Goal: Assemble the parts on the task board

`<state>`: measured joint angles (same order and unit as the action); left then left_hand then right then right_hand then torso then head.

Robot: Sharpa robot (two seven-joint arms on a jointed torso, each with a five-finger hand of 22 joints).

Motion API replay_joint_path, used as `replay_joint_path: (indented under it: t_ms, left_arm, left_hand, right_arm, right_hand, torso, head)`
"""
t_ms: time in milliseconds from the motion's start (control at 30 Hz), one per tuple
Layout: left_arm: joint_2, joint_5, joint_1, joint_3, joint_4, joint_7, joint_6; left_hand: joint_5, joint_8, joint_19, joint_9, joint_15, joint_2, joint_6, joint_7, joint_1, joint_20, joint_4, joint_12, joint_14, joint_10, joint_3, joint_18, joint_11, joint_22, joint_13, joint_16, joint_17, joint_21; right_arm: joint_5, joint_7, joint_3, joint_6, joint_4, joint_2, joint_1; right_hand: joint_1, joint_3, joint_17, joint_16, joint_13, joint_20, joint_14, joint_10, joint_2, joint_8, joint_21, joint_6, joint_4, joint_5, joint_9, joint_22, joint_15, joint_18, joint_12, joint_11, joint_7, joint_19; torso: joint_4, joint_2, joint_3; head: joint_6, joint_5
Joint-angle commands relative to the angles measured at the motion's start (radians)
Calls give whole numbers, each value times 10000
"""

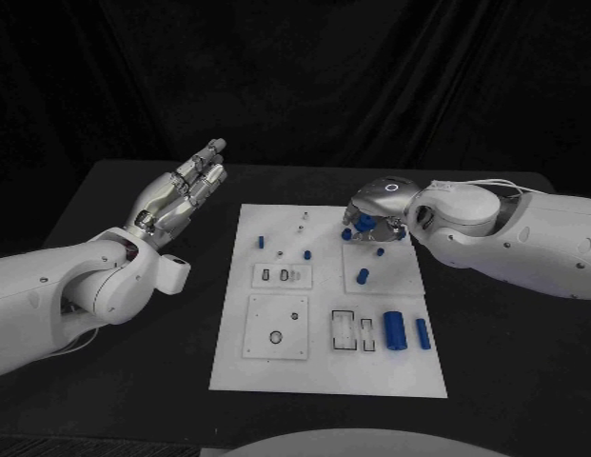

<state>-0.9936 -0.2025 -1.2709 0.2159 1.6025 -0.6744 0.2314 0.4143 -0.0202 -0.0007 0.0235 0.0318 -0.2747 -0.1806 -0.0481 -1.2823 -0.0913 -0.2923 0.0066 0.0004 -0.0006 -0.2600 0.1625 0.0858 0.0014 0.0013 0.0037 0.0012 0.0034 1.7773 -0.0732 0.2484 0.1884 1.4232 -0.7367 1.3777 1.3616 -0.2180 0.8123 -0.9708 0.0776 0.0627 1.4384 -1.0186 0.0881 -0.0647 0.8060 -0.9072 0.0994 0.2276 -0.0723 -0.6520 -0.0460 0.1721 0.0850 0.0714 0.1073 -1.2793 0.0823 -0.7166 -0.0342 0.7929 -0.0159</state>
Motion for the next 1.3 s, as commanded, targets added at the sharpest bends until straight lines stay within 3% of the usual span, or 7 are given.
replay_joint_path:
  t_ms: [33, 267, 600, 1300]
  left_arm:
    - [30, -31, -31, -10, -7, -829, -194]
    - [6, -31, -31, -10, -8, -808, -221]
    - [29, -31, -31, -10, -38, -776, -285]
    - [151, -31, -30, -10, -200, -721, -489]
  left_hand:
    - [70, -41, 7, 13, -94, 17, 9, 86, -100, -83, 5, -66, -4, 6, 53, 163, -76, -14, -13, -37, -12, -34]
    - [139, -42, 7, 13, -111, 9, 3, 109, -142, -114, 11, -66, -4, 6, 71, 163, -108, -14, -13, -37, -12, -34]
    - [280, -44, 7, 16, -125, 7, -9, 162, -257, -167, 24, -66, -4, 6, 115, 163, -165, -14, -13, -37, -12, -34]
    - [495, -39, 7, 11, -182, 10, 25, 205, -433, -242, 41, -66, -4, 6, 188, 165, -227, -14, -13, -37, -12, -34]
  right_arm:
    - [91, -189, -8, 64, -25, 7, -13]
    - [91, -197, -7, 168, -145, 123, -14]
    - [91, -163, -7, 122, -242, 239, -17]
    - [92, 45, -6, 168, -719, 657, -140]
  right_hand:
    - [-31, -55, 91, -103, 13, 29, 39, -73, -31, -11, 132, -26, 29, 17, 4, -128, 56, -51, -27, -4, 35, -76]
    - [145, -188, 177, -200, -11, 48, 19, -54, -82, 11, 303, 42, -33, 451, 21, -382, 81, -65, -84, 49, 37, -16]
    - [184, -261, 247, -262, -11, 55, 22, -102, -140, 7, 378, 66, -31, 497, 26, -488, 85, -75, -76, 42, -3, -9]
    - [173, -496, 387, -408, -16, 73, 27, -627, -141, -83, 855, -225, 91, 398, -22, -1135, 97, -147, -21, 34, 81, -46]
  torso:
    - [21, -21, 0]
    - [3, 25, -10]
    - [5, 48, -21]
    - [11, 79, -31]
  head:
    - [30, -10]
    - [111, 31]
    - [154, 15]
    - [260, 25]
